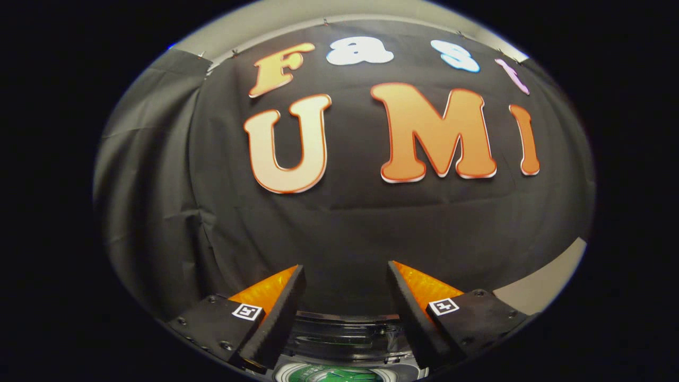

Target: Put the clothes into the washing machine and then close the washing machine lid.

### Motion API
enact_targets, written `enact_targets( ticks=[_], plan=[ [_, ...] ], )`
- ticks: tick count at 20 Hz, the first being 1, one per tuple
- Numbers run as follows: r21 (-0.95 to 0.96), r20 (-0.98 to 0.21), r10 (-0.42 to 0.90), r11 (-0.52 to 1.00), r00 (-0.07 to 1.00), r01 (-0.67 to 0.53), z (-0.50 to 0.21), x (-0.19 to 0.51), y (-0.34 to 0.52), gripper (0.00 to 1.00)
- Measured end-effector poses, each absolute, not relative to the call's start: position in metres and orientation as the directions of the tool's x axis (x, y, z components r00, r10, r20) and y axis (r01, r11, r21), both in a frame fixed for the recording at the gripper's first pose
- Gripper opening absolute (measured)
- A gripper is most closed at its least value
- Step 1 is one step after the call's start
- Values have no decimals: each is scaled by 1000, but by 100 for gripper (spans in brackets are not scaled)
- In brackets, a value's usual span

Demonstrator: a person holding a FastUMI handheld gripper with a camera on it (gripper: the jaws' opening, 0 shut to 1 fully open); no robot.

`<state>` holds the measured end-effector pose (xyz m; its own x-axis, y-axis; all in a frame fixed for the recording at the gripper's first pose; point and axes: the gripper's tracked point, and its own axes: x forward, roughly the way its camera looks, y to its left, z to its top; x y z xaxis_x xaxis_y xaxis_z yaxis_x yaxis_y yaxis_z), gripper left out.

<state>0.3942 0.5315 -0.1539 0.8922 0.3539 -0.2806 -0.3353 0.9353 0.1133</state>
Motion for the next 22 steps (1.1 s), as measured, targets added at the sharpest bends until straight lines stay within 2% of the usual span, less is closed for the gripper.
enact_targets(
  ticks=[10, 11, 22],
  plan=[
    [65, -452, 294, 953, 842, -297, -239, 439, 530, 98],
    [74, -415, 291, 955, 862, -287, -233, 445, 530, 98],
    [74, -430, 275, 960, 860, -269, -226, 425, 517, 99]
  ],
)
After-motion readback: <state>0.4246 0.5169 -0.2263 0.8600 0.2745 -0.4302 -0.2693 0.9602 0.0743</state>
